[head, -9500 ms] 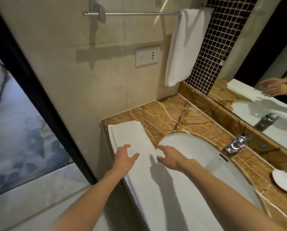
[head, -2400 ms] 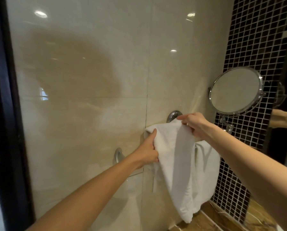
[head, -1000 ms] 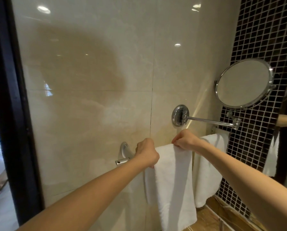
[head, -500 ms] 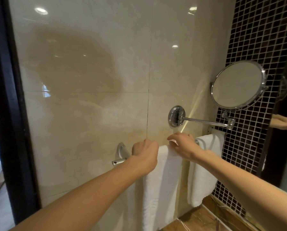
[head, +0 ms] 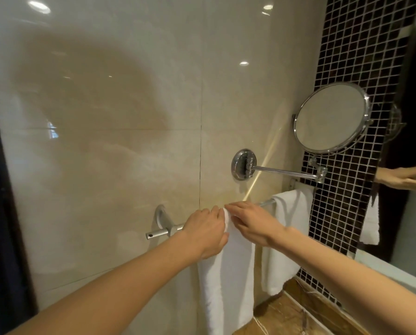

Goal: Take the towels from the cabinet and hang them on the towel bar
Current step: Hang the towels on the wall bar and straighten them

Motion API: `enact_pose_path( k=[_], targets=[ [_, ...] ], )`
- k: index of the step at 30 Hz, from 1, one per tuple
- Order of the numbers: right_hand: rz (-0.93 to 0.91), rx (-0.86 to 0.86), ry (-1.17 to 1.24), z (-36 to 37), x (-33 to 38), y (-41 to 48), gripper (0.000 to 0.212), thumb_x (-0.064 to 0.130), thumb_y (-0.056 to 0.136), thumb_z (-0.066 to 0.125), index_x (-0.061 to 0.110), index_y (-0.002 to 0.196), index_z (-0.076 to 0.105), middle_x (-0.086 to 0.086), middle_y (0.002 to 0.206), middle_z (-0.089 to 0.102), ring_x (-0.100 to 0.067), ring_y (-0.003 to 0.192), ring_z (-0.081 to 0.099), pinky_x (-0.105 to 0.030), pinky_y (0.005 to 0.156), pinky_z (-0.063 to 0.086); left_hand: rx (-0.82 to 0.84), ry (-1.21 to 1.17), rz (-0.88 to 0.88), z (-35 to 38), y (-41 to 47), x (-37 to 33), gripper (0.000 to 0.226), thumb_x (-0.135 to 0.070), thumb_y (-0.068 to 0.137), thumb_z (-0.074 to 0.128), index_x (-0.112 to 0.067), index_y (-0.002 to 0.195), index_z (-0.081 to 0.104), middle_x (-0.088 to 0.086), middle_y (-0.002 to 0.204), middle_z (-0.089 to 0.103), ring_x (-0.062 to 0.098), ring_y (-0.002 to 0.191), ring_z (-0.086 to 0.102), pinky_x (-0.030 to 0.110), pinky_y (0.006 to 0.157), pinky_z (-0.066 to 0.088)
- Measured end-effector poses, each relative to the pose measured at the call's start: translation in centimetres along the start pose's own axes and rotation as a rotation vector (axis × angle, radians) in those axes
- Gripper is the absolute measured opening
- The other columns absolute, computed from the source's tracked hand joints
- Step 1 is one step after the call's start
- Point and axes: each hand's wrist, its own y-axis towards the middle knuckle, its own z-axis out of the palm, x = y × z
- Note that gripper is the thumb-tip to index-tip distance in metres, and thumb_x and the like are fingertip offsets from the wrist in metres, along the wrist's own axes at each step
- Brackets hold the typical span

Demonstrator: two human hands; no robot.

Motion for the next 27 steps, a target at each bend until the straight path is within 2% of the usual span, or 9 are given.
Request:
enact_pose_path(
  k=[7, 9, 14, 20, 24, 27],
  targets=[
    [0.044, 0.045, 0.078, -0.1, -0.1, 0.9, 0.037, 0.022, 0.096, 0.037, 0.004, 0.122, 0.056, -0.014, 0.116, 0.063, -0.031, 0.109, 0.056, -0.042, 0.092, 0.043, 0.050, -0.080, -0.053, 0.5, 1.1, 0.7, 0.053, -0.036, 0.098, 0.036, -0.002, 0.138, 0.030, 0.014, 0.130, 0.046, 0.034, 0.109, 0.053, 0.041, 0.083, 0.044],
    [0.047, 0.063, 0.082, -0.4, 0.0, 1.1, 0.036, 0.025, 0.094, 0.035, 0.006, 0.114, 0.057, -0.013, 0.110, 0.064, -0.033, 0.104, 0.057, -0.042, 0.088, 0.045, 0.039, -0.057, -0.058, 0.4, 1.0, 0.5, 0.052, -0.036, 0.097, 0.037, -0.002, 0.135, 0.033, 0.014, 0.126, 0.048, 0.033, 0.108, 0.053, 0.041, 0.082, 0.043],
    [0.012, -0.124, -0.056, -0.9, 0.6, -0.3, 0.030, 0.021, 0.089, 0.042, 0.008, 0.108, 0.062, -0.009, 0.111, 0.064, -0.029, 0.100, 0.059, -0.043, 0.084, 0.048, -0.127, 0.039, -0.045, 0.0, -0.1, -0.1, 0.028, -0.027, 0.094, 0.041, -0.011, 0.115, 0.051, 0.010, 0.113, 0.053, 0.030, 0.103, 0.051, 0.037, 0.080, 0.036],
    [-0.030, -0.102, -0.021, -0.1, 0.3, -0.6, 0.026, 0.019, 0.087, 0.040, 0.009, 0.097, 0.062, -0.007, 0.103, 0.065, -0.028, 0.096, 0.059, -0.041, 0.080, 0.047, -0.061, -0.069, -0.034, 0.2, 0.7, 1.1, 0.015, -0.013, 0.094, 0.047, -0.009, 0.104, 0.056, 0.011, 0.109, 0.055, 0.029, 0.102, 0.051, 0.033, 0.076, 0.037],
    [0.022, -0.074, 0.038, 0.1, -0.3, 0.4, 0.022, 0.023, 0.087, 0.038, 0.013, 0.084, 0.058, -0.002, 0.080, 0.063, -0.025, 0.074, 0.057, -0.043, 0.068, 0.048, 0.032, -0.172, -0.083, 0.3, 1.7, 1.5, 0.017, -0.014, 0.096, 0.046, -0.003, 0.099, 0.058, 0.017, 0.104, 0.058, 0.034, 0.098, 0.056, 0.037, 0.072, 0.040],
    [0.088, -0.038, 0.069, 0.1, -0.4, 1.3, 0.034, 0.031, 0.087, 0.034, 0.012, 0.092, 0.061, -0.004, 0.081, 0.068, -0.027, 0.076, 0.060, -0.041, 0.070, 0.050, 0.096, -0.243, -0.129, 0.4, 2.3, 1.7, 0.015, -0.010, 0.094, 0.044, -0.003, 0.095, 0.057, 0.019, 0.105, 0.060, 0.037, 0.097, 0.057, 0.035, 0.069, 0.038]
  ],
)
